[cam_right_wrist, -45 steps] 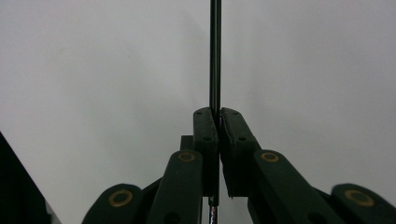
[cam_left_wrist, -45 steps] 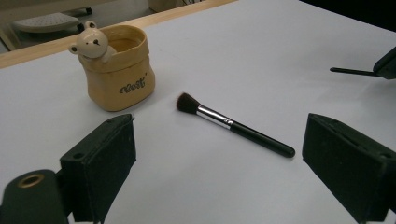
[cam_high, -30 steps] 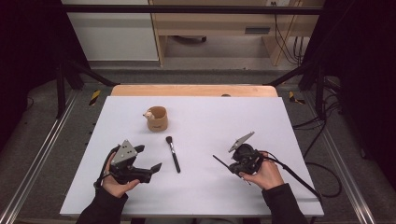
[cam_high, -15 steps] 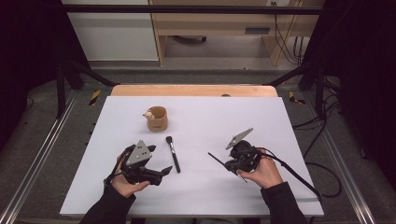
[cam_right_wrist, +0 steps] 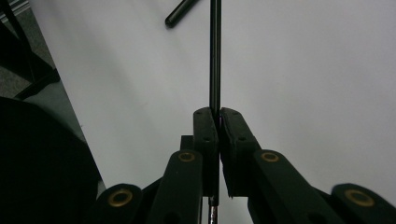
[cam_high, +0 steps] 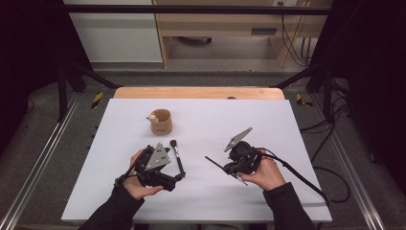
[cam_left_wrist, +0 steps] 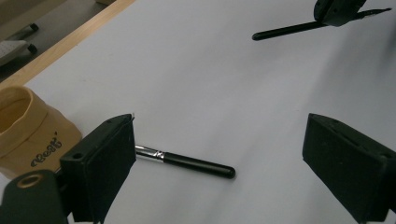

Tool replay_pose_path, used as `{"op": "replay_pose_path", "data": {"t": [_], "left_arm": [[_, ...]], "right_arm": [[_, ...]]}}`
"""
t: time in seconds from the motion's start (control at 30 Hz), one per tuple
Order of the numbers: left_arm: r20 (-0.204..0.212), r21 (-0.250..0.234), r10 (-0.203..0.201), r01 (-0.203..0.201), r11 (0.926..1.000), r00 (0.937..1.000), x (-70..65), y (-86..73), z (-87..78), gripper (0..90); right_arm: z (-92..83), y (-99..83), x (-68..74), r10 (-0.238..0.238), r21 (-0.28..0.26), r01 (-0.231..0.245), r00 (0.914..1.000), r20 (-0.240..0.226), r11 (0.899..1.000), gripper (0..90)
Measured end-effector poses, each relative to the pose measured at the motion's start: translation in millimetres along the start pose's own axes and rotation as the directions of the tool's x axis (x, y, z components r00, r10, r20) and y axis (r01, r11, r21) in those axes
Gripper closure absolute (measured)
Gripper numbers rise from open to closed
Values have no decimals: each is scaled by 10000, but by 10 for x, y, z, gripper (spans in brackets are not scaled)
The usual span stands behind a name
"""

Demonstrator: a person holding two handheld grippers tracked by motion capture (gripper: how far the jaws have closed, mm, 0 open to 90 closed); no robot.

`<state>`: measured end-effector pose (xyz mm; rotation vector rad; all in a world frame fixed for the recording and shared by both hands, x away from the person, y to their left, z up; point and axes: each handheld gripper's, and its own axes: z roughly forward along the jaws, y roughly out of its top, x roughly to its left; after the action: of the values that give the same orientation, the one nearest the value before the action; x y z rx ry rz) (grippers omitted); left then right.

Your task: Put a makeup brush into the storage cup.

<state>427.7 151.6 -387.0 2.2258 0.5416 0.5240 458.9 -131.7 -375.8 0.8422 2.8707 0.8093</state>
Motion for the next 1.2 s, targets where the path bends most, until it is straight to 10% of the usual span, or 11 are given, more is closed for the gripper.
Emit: {"op": "replay_pose_path", "data": {"t": [0.7,1.2], "left_arm": [[393,655,1644,-1667,9838,9856,-256,218,197,94],[515,738,2675,-2708,9598,9622,-416,311,285,105]], "right_arm": [[54,100,60,-293,324,312,9979,-570,9990,856],[140,117,82,-466,670,528,9947,-913,9964,856]]}}
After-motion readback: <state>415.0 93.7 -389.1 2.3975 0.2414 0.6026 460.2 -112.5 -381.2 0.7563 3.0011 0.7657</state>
